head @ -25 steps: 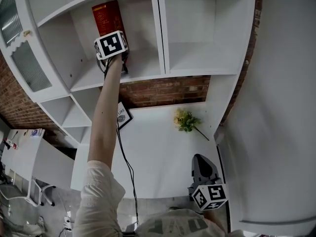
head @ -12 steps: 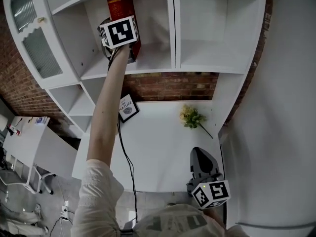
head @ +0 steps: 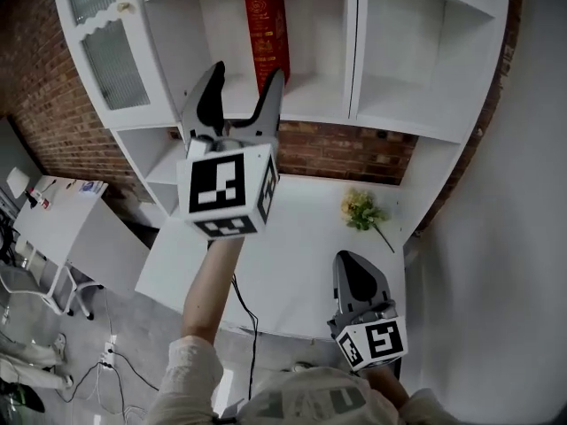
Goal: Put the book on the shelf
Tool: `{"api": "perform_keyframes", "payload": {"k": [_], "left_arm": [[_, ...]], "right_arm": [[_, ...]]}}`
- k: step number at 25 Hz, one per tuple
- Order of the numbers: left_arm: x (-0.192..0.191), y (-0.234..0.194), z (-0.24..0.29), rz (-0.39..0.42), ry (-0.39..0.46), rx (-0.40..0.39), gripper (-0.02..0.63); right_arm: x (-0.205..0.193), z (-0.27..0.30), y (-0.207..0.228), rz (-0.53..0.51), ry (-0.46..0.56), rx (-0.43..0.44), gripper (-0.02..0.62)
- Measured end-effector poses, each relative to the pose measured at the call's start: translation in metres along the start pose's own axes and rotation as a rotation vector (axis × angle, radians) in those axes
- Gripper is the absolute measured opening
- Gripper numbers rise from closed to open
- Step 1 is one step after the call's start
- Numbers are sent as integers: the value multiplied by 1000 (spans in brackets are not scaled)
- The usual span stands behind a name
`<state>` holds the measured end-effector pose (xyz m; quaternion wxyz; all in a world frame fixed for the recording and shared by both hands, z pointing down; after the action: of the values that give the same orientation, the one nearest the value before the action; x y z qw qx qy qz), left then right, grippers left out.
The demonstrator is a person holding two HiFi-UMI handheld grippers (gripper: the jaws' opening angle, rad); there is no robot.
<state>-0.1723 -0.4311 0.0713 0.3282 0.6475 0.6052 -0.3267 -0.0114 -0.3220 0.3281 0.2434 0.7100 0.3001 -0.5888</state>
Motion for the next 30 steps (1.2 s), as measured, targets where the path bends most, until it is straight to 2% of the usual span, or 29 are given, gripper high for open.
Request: {"api": "perform_keyframes", "payload": {"k": [3,4,7,8,11,14,16,18,24,27,30], "left_arm": [[9,-13,-80,25,23,29,292],[10,-19,-104,34,21,53,244],[-2,-35,-167,94,-26,108,25],[-11,-39,-185,98,-50,119,14],[-52,-48,-231,53,-137,158,13],[-115,-55,-271,5,-329,213,12],[-142,-57,-290,12,-416,233,12],[-152,-61,-301,36,-457,245,12],[-152,-71,-306,60,-466,236,12],[-147,-67,-301,31,-434,226,13],[-148,-63,-301,14,-437,212,14]], "right_arm": [[16,15,-16,-66,25,60,17],[20,20,-21,-87,35,76,17],[29,30,-41,-142,59,123,17],[30,32,-48,-155,64,137,17],[26,37,-67,-173,70,171,17],[8,40,-83,-150,45,204,17],[-11,41,-91,-121,4,222,17],[-29,41,-95,-103,-46,228,17],[-45,43,-102,-84,-92,227,17],[-47,39,-99,-79,-99,212,17],[-49,35,-97,-77,-109,200,17]]}}
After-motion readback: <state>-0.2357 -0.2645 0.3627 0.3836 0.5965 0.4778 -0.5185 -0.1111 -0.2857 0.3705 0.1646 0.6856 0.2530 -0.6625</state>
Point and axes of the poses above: the fingertips, and each gripper's own axes: z forward along the fingers, y to its right, x out of its top, the point moved 2 cm from there along -z, backward along the fingers, and after that the axes turned 15 degrees about x, right-handed, at the moved point
